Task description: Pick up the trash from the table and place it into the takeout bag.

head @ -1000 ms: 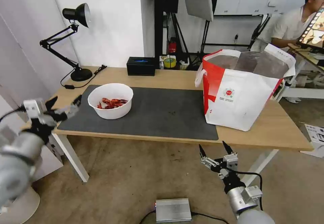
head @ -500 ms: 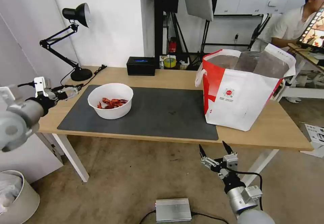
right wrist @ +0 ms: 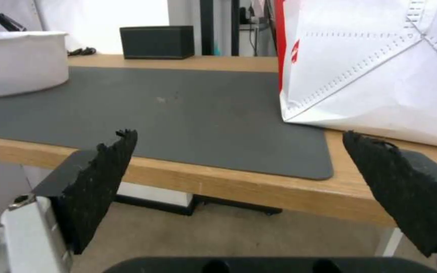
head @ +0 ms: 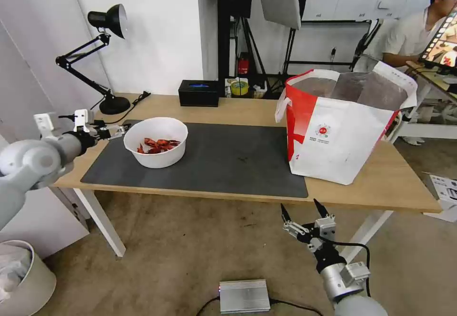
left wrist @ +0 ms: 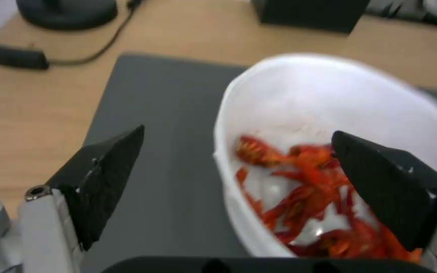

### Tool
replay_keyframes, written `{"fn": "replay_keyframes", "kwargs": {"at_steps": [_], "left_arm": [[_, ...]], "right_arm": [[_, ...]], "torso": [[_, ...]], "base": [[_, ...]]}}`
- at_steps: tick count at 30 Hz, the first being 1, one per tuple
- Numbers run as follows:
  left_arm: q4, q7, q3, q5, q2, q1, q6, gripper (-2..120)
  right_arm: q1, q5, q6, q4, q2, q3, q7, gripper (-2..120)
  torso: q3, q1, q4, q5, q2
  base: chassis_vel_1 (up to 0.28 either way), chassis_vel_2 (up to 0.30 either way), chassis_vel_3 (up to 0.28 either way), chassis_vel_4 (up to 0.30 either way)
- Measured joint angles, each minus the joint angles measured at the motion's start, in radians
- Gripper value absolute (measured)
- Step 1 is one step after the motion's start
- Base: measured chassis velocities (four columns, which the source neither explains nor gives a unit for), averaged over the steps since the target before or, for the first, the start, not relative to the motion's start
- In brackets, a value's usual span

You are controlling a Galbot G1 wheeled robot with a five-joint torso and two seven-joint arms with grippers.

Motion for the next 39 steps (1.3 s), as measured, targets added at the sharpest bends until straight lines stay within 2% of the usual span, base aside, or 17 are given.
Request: {"fn": "replay_keyframes", "kwargs": {"at_steps": [2,3,6,7,10,14,23,31,39], "left_arm": [[0.048,-0.003,0.055,0.005,-0.018,-0.073,0.072,100],[0.048,-0.003,0.055,0.005,-0.018,-0.073,0.072,100],[0.116,-0.004,0.133,0.007,-0.041,-0.168,0.135,100],[0.116,-0.004,0.133,0.007,-0.041,-0.168,0.135,100],[0.188,-0.005,0.197,0.007,-0.072,-0.239,0.176,100],[0.226,0.013,0.223,0.007,-0.093,-0.269,0.214,100],[0.266,0.027,0.253,0.008,-0.126,-0.295,0.249,100],[0.284,0.004,0.273,0.008,-0.149,-0.308,0.256,99],[0.288,0.000,0.303,0.018,-0.159,-0.331,0.256,73]], "right_arm": [[0.000,0.000,0.000,0.000,0.000,0.000,0.000,100],[0.000,0.000,0.000,0.000,0.000,0.000,0.000,100],[0.000,0.000,0.000,0.000,0.000,0.000,0.000,100],[0.000,0.000,0.000,0.000,0.000,0.000,0.000,100],[0.000,0.000,0.000,0.000,0.000,0.000,0.000,100],[0.000,0.000,0.000,0.000,0.000,0.000,0.000,100],[0.000,0.000,0.000,0.000,0.000,0.000,0.000,100],[0.000,0.000,0.000,0.000,0.000,0.000,0.000,100],[0.000,0.000,0.000,0.000,0.000,0.000,0.000,100]], "torso": [[0.000,0.000,-0.0001,0.0001,0.000],[0.000,0.000,-0.0001,0.0001,0.000],[0.000,0.000,-0.0001,0.0001,0.000],[0.000,0.000,-0.0001,0.0001,0.000],[0.000,0.000,0.0000,0.0000,0.000],[0.000,0.000,-0.0001,0.0001,0.000],[0.000,0.000,-0.0001,0.0001,0.000],[0.000,0.000,-0.0001,0.0001,0.000],[0.000,0.000,0.0000,0.0001,0.000]], "base": [[0.000,0.000,0.000,0.000],[0.000,0.000,0.000,0.000],[0.000,0.000,0.000,0.000],[0.000,0.000,0.000,0.000],[0.000,0.000,0.000,0.000],[0.000,0.000,0.000,0.000],[0.000,0.000,0.000,0.000],[0.000,0.000,0.000,0.000],[0.000,0.000,0.000,0.000]]}}
